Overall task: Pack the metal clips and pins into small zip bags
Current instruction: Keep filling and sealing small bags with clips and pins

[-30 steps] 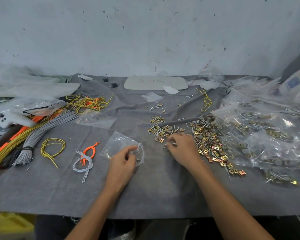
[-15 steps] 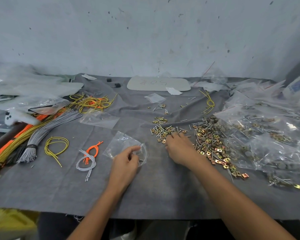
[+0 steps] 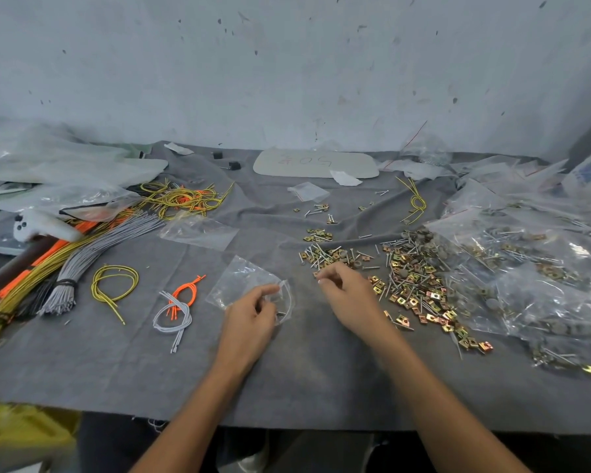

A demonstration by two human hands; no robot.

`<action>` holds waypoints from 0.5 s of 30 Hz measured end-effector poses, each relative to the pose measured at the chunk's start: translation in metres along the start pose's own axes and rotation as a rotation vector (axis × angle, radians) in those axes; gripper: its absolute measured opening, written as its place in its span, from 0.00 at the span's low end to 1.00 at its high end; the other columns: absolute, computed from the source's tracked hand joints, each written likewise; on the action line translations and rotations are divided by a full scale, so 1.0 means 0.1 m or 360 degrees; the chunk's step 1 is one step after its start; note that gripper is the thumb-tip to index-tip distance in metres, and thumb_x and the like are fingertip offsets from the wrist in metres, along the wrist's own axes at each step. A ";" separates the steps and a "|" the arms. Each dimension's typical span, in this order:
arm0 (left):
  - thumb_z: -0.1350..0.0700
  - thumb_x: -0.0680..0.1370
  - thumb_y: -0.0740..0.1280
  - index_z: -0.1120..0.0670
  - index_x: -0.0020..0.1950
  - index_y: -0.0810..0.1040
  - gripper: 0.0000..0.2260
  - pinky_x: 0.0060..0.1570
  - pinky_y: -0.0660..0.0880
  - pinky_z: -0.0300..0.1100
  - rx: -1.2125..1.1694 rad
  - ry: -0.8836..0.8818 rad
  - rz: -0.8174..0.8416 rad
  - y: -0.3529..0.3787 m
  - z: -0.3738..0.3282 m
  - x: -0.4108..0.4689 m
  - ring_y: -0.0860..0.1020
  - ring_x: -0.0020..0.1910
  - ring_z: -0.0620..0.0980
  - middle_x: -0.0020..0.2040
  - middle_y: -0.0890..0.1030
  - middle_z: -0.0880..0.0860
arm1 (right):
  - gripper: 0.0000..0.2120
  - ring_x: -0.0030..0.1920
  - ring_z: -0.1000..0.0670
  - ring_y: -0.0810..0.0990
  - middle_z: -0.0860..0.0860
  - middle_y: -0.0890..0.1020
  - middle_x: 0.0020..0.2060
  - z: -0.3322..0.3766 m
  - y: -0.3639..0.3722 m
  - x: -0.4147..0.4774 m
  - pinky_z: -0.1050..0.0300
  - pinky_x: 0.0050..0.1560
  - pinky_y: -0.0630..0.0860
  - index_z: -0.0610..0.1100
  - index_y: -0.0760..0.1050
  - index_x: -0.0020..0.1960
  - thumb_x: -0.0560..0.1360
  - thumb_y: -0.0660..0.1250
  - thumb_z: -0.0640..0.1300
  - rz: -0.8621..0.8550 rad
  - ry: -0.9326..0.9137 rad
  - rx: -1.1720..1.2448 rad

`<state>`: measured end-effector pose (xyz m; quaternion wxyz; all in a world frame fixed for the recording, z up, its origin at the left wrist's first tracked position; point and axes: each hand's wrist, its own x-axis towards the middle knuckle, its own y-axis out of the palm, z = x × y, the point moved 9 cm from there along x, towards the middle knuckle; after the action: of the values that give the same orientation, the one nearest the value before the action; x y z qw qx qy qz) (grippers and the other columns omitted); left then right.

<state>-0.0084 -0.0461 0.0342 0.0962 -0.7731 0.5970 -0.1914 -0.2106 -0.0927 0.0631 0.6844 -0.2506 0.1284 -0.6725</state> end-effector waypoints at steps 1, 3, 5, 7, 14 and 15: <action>0.61 0.77 0.62 0.46 0.59 0.83 0.16 0.35 0.72 0.38 0.0013 0.0010 -0.0004 -0.01 -0.01 0.00 0.74 0.31 0.44 0.36 0.81 0.56 | 0.06 0.38 0.59 0.77 0.58 0.81 0.38 0.00 0.07 -0.07 0.62 0.40 0.74 0.52 0.78 0.44 0.77 0.66 0.43 -0.0005 0.0044 0.0169; 0.63 0.78 0.63 0.46 0.58 0.83 0.17 0.36 0.73 0.39 0.0032 0.0021 -0.0004 -0.01 -0.02 -0.01 0.75 0.32 0.44 0.36 0.82 0.55 | 0.08 0.37 0.56 0.77 0.55 0.81 0.35 0.00 0.28 -0.20 0.60 0.40 0.75 0.51 0.79 0.42 0.76 0.67 0.39 0.0052 0.0115 0.0543; 0.64 0.78 0.62 0.46 0.58 0.83 0.17 0.37 0.74 0.42 0.0032 0.0014 0.0002 -0.02 -0.01 -0.02 0.75 0.32 0.45 0.35 0.82 0.52 | 0.10 0.39 0.53 0.79 0.50 0.82 0.36 0.03 0.48 -0.28 0.56 0.42 0.77 0.51 0.80 0.42 0.76 0.67 0.37 0.0142 0.0157 0.0724; 0.64 0.78 0.62 0.47 0.59 0.83 0.17 0.38 0.75 0.43 0.0033 0.0004 0.0003 -0.02 -0.01 -0.02 0.77 0.33 0.44 0.35 0.82 0.48 | 0.08 0.41 0.54 0.82 0.49 0.85 0.40 0.07 0.57 -0.30 0.55 0.46 0.79 0.51 0.80 0.44 0.76 0.68 0.39 0.0180 0.0100 0.0600; 0.65 0.78 0.62 0.52 0.60 0.83 0.17 0.46 0.79 0.45 0.0009 0.0022 -0.0004 -0.01 -0.02 -0.01 0.79 0.39 0.43 0.40 0.82 0.46 | 0.06 0.51 0.52 0.77 0.50 0.78 0.50 0.25 0.64 -0.34 0.61 0.53 0.72 0.46 0.80 0.53 0.79 0.66 0.39 0.0076 -0.0375 -0.0044; 0.65 0.78 0.62 0.51 0.60 0.83 0.17 0.44 0.78 0.42 -0.0003 0.0023 0.0000 -0.01 -0.02 -0.01 0.79 0.38 0.42 0.39 0.82 0.46 | 0.07 0.52 0.50 0.74 0.49 0.76 0.51 0.25 0.64 -0.35 0.59 0.54 0.72 0.46 0.80 0.54 0.79 0.66 0.39 0.0031 -0.0430 -0.0175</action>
<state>-0.0090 -0.0447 0.0362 0.0911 -0.7717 0.5980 -0.1964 -0.1452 -0.0557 0.0456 0.6873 -0.3746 0.0742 -0.6179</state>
